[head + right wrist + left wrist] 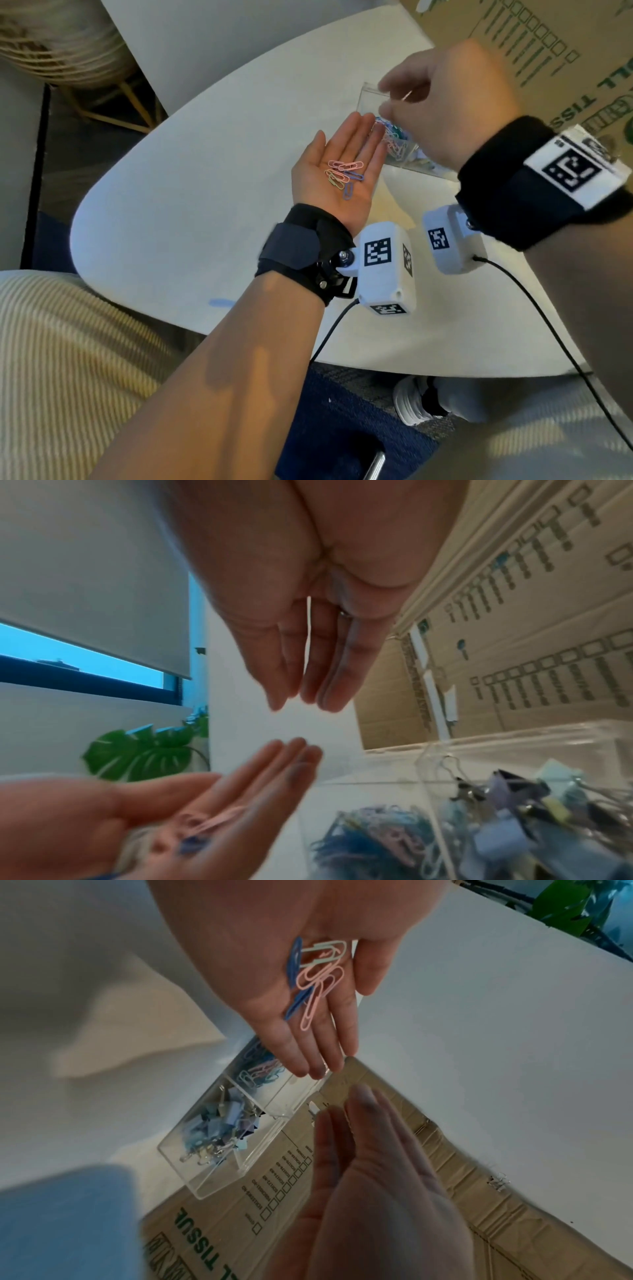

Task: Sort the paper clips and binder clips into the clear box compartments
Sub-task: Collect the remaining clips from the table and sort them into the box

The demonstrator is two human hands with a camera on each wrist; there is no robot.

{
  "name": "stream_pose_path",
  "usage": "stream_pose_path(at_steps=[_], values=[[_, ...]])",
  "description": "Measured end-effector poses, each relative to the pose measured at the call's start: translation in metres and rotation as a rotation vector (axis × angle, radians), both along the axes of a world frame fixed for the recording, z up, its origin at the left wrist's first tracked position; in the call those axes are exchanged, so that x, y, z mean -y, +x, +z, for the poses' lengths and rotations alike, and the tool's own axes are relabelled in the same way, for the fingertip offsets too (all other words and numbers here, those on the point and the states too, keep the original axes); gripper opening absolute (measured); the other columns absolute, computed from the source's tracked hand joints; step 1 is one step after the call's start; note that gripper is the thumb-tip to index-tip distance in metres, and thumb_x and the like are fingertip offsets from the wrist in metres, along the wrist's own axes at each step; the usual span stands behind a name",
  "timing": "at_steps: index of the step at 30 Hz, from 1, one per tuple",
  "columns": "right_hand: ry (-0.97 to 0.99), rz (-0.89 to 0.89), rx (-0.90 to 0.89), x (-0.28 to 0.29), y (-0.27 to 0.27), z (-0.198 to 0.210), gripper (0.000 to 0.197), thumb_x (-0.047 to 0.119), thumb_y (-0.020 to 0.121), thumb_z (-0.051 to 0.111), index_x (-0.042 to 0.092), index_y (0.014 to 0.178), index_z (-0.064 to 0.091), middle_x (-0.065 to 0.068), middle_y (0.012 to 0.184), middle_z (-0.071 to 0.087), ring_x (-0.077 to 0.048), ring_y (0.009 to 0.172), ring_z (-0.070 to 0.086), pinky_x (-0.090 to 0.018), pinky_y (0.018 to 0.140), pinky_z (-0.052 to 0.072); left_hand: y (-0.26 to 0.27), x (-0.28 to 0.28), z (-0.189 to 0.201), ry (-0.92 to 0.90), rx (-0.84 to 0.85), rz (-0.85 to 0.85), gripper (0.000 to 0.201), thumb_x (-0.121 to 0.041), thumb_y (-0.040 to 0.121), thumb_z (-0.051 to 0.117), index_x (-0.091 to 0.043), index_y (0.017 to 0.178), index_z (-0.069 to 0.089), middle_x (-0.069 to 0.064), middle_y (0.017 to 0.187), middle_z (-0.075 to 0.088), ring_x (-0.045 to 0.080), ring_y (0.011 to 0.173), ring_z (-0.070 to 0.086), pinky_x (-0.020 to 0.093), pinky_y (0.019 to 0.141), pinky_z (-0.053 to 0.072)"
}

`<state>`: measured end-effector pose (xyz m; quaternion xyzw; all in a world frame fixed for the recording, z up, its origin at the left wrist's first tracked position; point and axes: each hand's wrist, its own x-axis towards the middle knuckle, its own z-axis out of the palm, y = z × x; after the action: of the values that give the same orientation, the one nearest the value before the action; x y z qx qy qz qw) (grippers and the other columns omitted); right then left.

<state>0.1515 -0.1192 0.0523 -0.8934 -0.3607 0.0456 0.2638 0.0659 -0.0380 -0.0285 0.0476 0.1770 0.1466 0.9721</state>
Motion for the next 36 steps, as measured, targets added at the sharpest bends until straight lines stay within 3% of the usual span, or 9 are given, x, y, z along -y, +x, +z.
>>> stream_pose_path(at_steps=[2, 4, 10, 14, 18, 21, 27, 33, 36], values=[[-0.113, 0.172, -0.063, 0.006, -0.016, 0.004, 0.022, 0.021, 0.077, 0.074, 0.035, 0.093, 0.070, 0.011, 0.086, 0.070, -0.003, 0.077, 0.062, -0.010, 0.074, 0.047, 0.001, 0.003, 0.003, 0.013, -0.018, 0.006, 0.049, -0.031, 0.100, 0.028, 0.003, 0.125, 0.054, 0.022, 0.126, 0.058, 0.033, 0.114, 0.056, 0.039, 0.089, 0.046], [-0.260, 0.292, -0.082, 0.009, -0.025, 0.002, 0.031, 0.025, 0.071, 0.078, 0.038, 0.098, 0.070, 0.012, 0.088, 0.069, -0.006, 0.081, 0.060, -0.016, 0.073, 0.042, 0.002, 0.006, 0.007, -0.007, -0.042, 0.023, 0.050, -0.032, 0.100, 0.028, 0.004, 0.116, 0.058, 0.020, 0.109, 0.065, 0.031, 0.105, 0.060, 0.040, 0.084, 0.046], [-0.345, 0.320, 0.029, 0.001, -0.023, -0.013, 0.032, 0.031, 0.077, 0.075, 0.031, 0.108, 0.070, 0.010, 0.088, 0.061, -0.012, 0.083, 0.052, -0.022, 0.073, 0.033, 0.003, 0.017, 0.009, -0.095, -0.114, 0.030, 0.044, -0.032, 0.100, 0.033, 0.005, 0.110, 0.056, 0.012, 0.079, 0.069, 0.023, 0.083, 0.059, 0.031, 0.102, 0.038], [-0.351, 0.326, -0.010, -0.001, -0.028, -0.020, 0.025, 0.022, 0.080, 0.071, 0.031, 0.104, 0.072, 0.005, 0.089, 0.067, -0.018, 0.088, 0.060, -0.025, 0.074, 0.043, 0.001, 0.017, 0.007, -0.115, -0.142, 0.005, 0.050, -0.036, 0.101, 0.032, 0.005, 0.098, 0.062, 0.005, 0.096, 0.063, 0.026, 0.102, 0.060, 0.036, 0.106, 0.037], [-0.332, 0.297, -0.043, -0.002, -0.025, -0.021, 0.018, 0.020, 0.082, 0.070, 0.025, 0.100, 0.073, 0.002, 0.095, 0.069, -0.017, 0.090, 0.062, -0.027, 0.080, 0.050, 0.002, 0.019, 0.006, -0.133, -0.147, 0.010, 0.050, -0.035, 0.101, 0.034, 0.007, 0.097, 0.062, 0.011, 0.092, 0.070, 0.026, 0.111, 0.058, 0.036, 0.108, 0.036], [-0.310, 0.279, -0.038, -0.002, -0.021, -0.020, 0.014, 0.021, 0.082, 0.071, 0.023, 0.096, 0.074, 0.003, 0.096, 0.069, -0.015, 0.090, 0.062, -0.023, 0.077, 0.045, 0.003, 0.020, 0.007, -0.128, -0.143, 0.007, 0.051, -0.034, 0.101, 0.034, 0.007, 0.093, 0.063, 0.015, 0.073, 0.069, 0.026, 0.092, 0.062, 0.035, 0.102, 0.039], [-0.249, 0.241, -0.067, 0.000, -0.020, -0.020, 0.006, 0.023, 0.081, 0.071, 0.027, 0.086, 0.072, 0.005, 0.092, 0.071, -0.012, 0.087, 0.062, -0.024, 0.080, 0.049, 0.006, 0.017, 0.005, -0.105, -0.131, 0.000, 0.049, -0.034, 0.101, 0.031, 0.000, 0.092, 0.066, 0.015, 0.072, 0.069, 0.025, 0.082, 0.063, 0.034, 0.093, 0.044], [-0.219, 0.215, -0.101, 0.004, -0.025, -0.016, 0.011, 0.022, 0.080, 0.069, 0.027, 0.087, 0.076, 0.005, 0.085, 0.071, -0.011, 0.084, 0.062, -0.024, 0.077, 0.049, 0.007, 0.016, 0.002, -0.052, -0.120, -0.019, 0.050, -0.035, 0.101, 0.028, 0.003, 0.108, 0.060, 0.016, 0.084, 0.070, 0.027, 0.091, 0.063, 0.035, 0.096, 0.043], [-0.250, 0.239, -0.086, 0.002, -0.028, -0.016, 0.016, 0.021, 0.083, 0.066, 0.027, 0.093, 0.077, 0.002, 0.087, 0.072, -0.014, 0.084, 0.062, -0.023, 0.074, 0.047, 0.008, 0.017, -0.001, -0.074, -0.100, -0.038, 0.047, -0.039, 0.100, 0.031, -0.003, 0.105, 0.061, 0.016, 0.103, 0.066, 0.028, 0.114, 0.057, 0.038, 0.108, 0.035]])
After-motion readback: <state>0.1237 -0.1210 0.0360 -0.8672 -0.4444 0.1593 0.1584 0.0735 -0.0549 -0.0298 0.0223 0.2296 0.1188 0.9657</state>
